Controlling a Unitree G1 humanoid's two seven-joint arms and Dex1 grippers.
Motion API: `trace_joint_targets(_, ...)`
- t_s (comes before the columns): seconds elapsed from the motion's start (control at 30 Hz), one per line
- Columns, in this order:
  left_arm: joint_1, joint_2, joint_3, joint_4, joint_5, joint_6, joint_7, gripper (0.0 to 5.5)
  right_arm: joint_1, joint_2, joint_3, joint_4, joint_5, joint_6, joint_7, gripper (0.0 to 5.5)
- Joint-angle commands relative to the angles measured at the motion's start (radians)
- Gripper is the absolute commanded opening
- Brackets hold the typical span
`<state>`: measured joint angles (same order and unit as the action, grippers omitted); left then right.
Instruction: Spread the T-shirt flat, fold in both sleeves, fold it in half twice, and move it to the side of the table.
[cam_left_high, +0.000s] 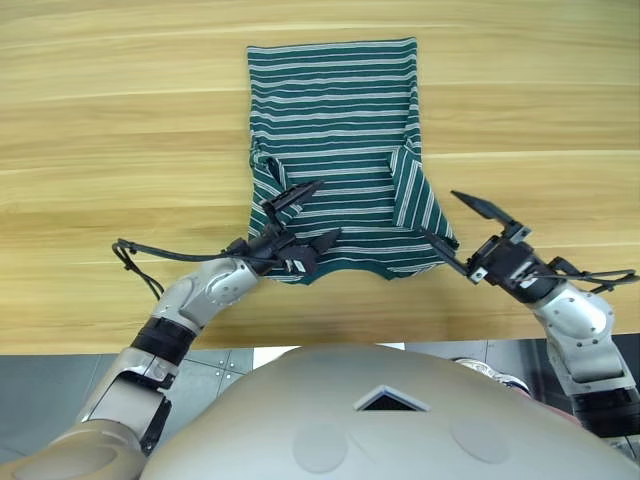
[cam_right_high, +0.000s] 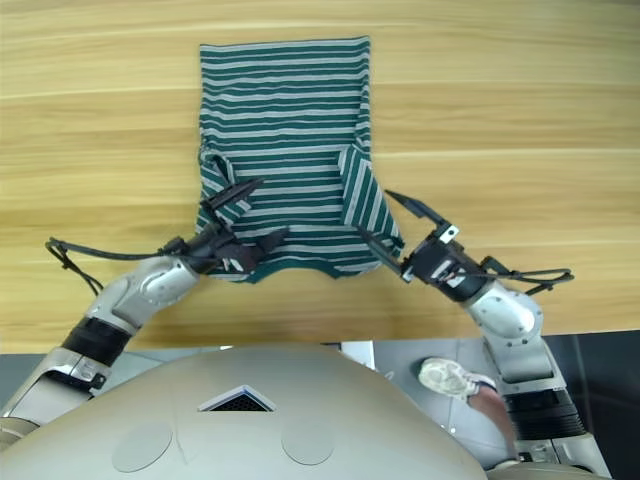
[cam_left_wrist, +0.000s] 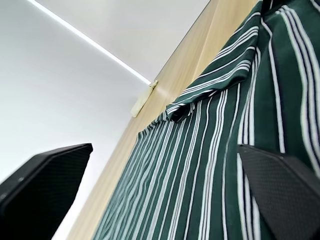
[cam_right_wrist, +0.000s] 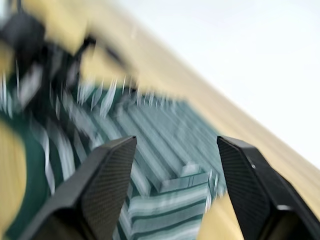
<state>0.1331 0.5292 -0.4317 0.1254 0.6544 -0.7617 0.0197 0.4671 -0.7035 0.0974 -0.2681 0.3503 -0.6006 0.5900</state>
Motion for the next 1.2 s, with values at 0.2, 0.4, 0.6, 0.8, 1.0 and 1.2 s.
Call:
trace_joint_targets(0.2,0.2,0.154,0.475,-0.427,-0.191,0.042,-0.031,5.4,-0.148,0.085,-0.032,0.09,-0.052,0.082,0.02,2.98)
trace_joint_targets(0.4,0.383,0.315,0.564,-0.018,-0.027,0.142,-0.101,5.4,-0.278,-0.048,-0.143,0.411,-0.651,-0.026,-0.257,2.98)
trace_joint_targets(0.6,0.31,0.337,0.37,0.032,-0.07,0.099,-0.299,5.4,-0.251,-0.15,-0.111,0.484,-0.836,-0.086,-0.316,2.98)
trace_joint_targets(0.8,0.268,0.351,0.203,-0.004,-0.142,0.069,-0.436,5.4,-0.149,-0.211,-0.039,0.487,-0.856,-0.126,-0.235,2.98)
trace_joint_targets(1.0,0.257,0.385,0.101,-0.054,-0.168,0.07,-0.526,5.4,-0.081,-0.238,0.0,0.427,-0.802,-0.141,-0.184,2.98)
trace_joint_targets(1.2,0.29,0.458,0.093,-0.054,-0.161,0.111,-0.556,5.4,-0.063,-0.255,0.003,0.411,-0.789,-0.139,-0.184,2.98)
